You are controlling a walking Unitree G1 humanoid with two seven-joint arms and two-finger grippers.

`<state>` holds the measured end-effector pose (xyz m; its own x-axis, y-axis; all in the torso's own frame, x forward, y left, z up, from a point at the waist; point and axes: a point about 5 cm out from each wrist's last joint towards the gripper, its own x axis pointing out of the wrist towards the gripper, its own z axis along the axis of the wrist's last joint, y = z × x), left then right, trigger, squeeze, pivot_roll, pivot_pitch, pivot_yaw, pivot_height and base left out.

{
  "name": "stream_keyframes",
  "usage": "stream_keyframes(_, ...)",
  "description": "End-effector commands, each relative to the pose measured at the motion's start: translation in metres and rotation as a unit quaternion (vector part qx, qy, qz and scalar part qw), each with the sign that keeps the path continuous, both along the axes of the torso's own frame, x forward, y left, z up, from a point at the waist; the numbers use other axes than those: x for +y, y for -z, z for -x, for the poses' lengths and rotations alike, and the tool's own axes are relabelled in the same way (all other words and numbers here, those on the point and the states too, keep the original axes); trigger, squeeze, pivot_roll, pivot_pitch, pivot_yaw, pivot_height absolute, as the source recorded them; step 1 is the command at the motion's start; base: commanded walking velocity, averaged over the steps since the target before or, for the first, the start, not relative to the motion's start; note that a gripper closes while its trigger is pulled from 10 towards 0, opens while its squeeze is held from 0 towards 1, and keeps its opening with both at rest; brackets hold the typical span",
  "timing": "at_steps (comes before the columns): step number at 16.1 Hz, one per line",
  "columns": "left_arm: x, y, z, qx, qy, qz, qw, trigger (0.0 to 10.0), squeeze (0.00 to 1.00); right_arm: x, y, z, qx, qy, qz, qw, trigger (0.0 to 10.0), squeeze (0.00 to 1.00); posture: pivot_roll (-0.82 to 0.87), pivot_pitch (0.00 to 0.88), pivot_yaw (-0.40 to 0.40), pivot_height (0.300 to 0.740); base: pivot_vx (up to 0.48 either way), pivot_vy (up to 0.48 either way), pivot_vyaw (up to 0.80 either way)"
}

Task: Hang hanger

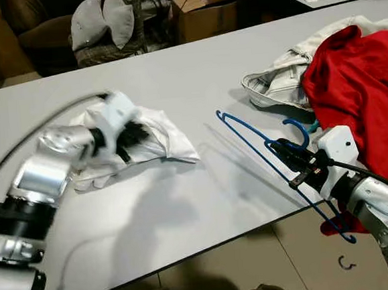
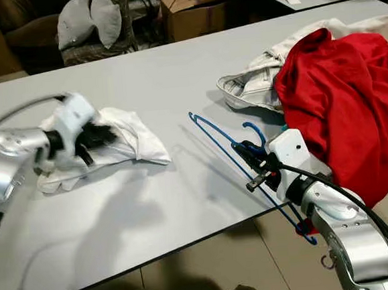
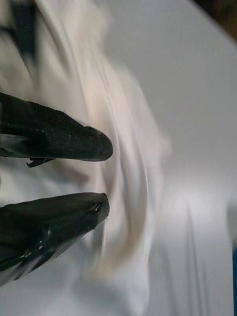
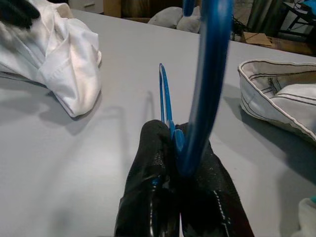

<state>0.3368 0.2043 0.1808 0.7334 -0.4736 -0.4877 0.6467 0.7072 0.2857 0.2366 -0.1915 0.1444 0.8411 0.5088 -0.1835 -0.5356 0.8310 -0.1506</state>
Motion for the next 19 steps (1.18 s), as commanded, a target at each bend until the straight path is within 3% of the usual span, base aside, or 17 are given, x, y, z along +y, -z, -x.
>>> stream_keyframes(1, 0.017, -0.005, -0.002, -0.012, -0.078, 0.015, 0.997, 10.0, 0.0, -0.004, -0.004, 0.001, -0.011, 0.004, 0.004, 1.0, 10.0, 0.0, -0.12, 0.0, 0.064, 0.74, 0.0, 0.0, 0.0)
stream_keyframes(2, 0.021, -0.005, -0.001, -0.014, -0.092, 0.021, 0.995, 10.0, 0.83, -0.004, -0.003, 0.001, -0.011, 0.005, 0.004, 1.0, 10.0, 0.0, -0.12, 0.0, 0.064, 0.74, 0.0, 0.0, 0.0)
stream_keyframes(3, 0.029, -0.005, 0.002, -0.017, -0.119, 0.028, 0.992, 10.0, 1.0, -0.004, -0.003, 0.002, -0.01, 0.005, 0.003, 1.0, 10.0, 0.0, -0.12, 0.0, 0.06, 0.74, 0.0, 0.0, 0.0)
stream_keyframes(6, 0.043, -0.015, 0.002, -0.07, -0.14, 0.011, 0.988, 10.0, 1.0, -0.003, -0.003, 0.001, -0.008, 0.003, 0.002, 1.0, 10.0, 0.0, -0.1, 0.0, 0.048, 0.74, 0.0, 0.0, 0.0)
stream_keyframes(9, 0.044, -0.033, -0.003, -0.137, -0.094, -0.023, 0.986, 10.0, 1.0, -0.002, -0.003, -0.002, -0.009, -0.001, 0.0, 1.0, 10.0, 0.0, -0.1, 0.0, 0.048, 0.74, 0.0, 0.0, 0.0)
stream_keyframes(10, 0.051, -0.036, -0.008, -0.148, -0.116, -0.05, 0.981, 10.0, 1.0, -0.001, -0.003, -0.003, -0.011, -0.001, -0.001, 1.0, 10.0, 0.0, -0.1, 0.0, 0.05, 0.74, 0.0, 0.0, 0.0)
stream_keyframes(11, 0.055, -0.034, -0.011, -0.139, -0.133, -0.053, 0.98, 10.0, 1.0, -0.001, -0.003, -0.003, -0.011, 0.0, -0.002, 1.0, 10.0, 0.0, -0.1, 0.0, 0.06, 0.74, 0.0, 0.0, 0.0)
stream_keyframes(12, 0.054, -0.029, -0.012, -0.127, -0.142, -0.035, 0.981, 10.0, 0.22, 0.0, -0.003, -0.002, -0.011, 0.001, -0.003, 1.0, 10.0, 0.0, -0.1, 0.0, 0.06, 0.74, 0.0, 0.0, 0.0)
stream_keyframes(13, 0.051, -0.023, -0.013, -0.12, -0.137, -0.015, 0.983, 10.0, 0.0, 0.0, -0.002, -0.001, -0.01, 0.001, -0.004, 1.0, 10.0, 0.0, -0.11, 0.0, 0.066, 0.74, 0.0, 0.0, 0.0)
stream_keyframes(16, 0.035, -0.002, -0.008, -0.077, -0.053, -0.02, 0.995, 10.0, 0.0, 0.002, -0.002, 0.0, -0.008, -0.002, -0.006, 1.0, 10.0, 0.0, -0.11, 0.0, 0.07, 0.74, 0.0, 0.0, 0.0)
stream_keyframes(18, 0.034, 0.001, -0.006, -0.061, -0.032, -0.02, 0.997, 10.0, 0.0, 0.001, -0.002, 0.001, -0.007, -0.001, -0.005, 1.0, 10.0, 0.0, -0.11, 0.0, 0.07, 0.74, 0.0, 0.0, 0.0)
stream_keyframes(19, 0.037, 0.004, -0.005, -0.055, -0.026, -0.043, 0.997, 10.0, 0.0, 0.0, -0.002, 0.001, -0.006, -0.001, -0.005, 1.0, 10.0, 0.0, -0.12, 0.0, 0.072, 0.74, 0.0, 0.0, 0.0)
